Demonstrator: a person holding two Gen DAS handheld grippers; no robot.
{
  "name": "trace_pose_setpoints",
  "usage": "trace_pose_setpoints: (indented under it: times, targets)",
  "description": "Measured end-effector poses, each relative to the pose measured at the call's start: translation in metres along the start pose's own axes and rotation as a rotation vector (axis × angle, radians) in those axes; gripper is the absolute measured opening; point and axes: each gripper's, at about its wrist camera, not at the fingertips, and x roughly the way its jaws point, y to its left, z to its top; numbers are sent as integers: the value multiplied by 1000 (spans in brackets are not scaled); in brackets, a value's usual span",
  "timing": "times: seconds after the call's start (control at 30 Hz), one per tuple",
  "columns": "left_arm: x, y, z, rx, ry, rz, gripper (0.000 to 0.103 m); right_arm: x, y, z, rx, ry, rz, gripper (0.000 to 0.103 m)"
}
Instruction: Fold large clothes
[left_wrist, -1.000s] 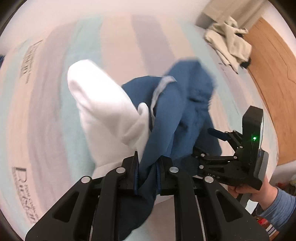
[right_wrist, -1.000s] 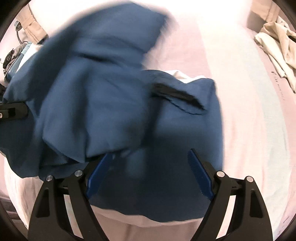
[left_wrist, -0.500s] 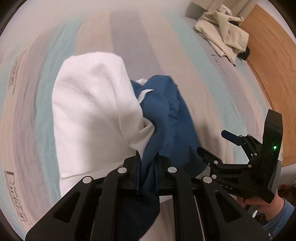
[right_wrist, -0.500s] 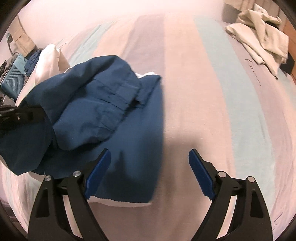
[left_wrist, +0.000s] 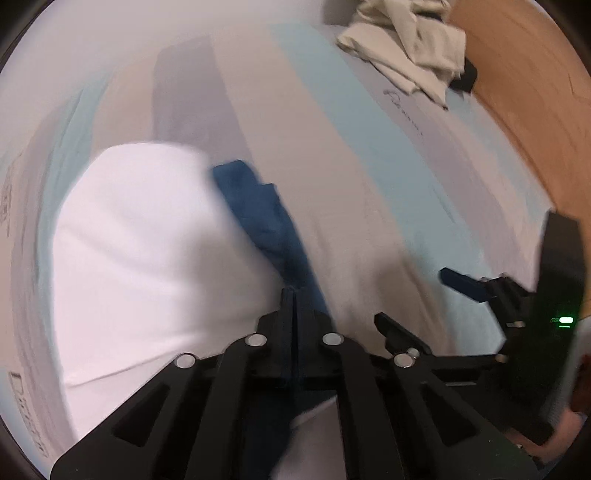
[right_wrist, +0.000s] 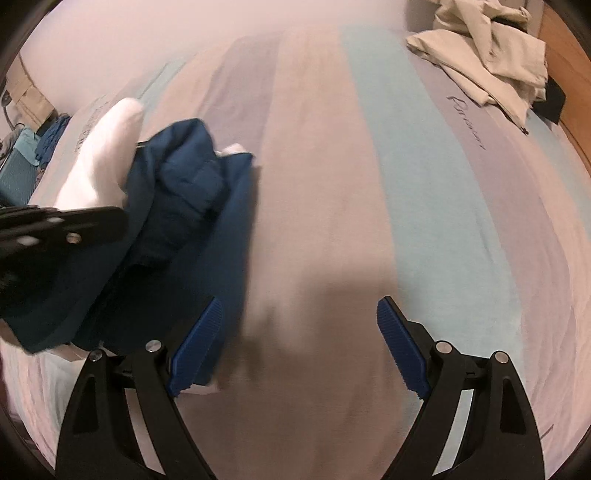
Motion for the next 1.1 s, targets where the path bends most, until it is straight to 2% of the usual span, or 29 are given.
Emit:
trace_pose_setpoints:
  times: [0.1, 0.2, 0.73, 0.87, 1.03, 1.07, 1.1]
  targets:
    - [33, 2, -1, -54, 54, 31, 0, 2, -14, -6, 19, 14, -1, 82]
    - [45, 10, -5, -64, 63, 62, 0, 6, -30, -10, 26, 22, 2, 82]
    - [73, -4, -31, 46, 79, 148, 0, 12, -48, -18, 47, 29, 9, 82]
    - [55, -13, -35, 57, 75, 131, 0, 3, -53, -15, 51, 25, 0, 82]
    - [8, -28, -34, 59, 65, 45, 7, -14, -60, -8, 43, 21, -23, 82]
    - [-9, -29, -33, 59, 61, 8, 11, -18, -60, -6, 40, 19, -27, 82]
    - [-20, -28, -35, 57, 58, -5, 21, -20, -60, -4, 35, 18, -28, 82]
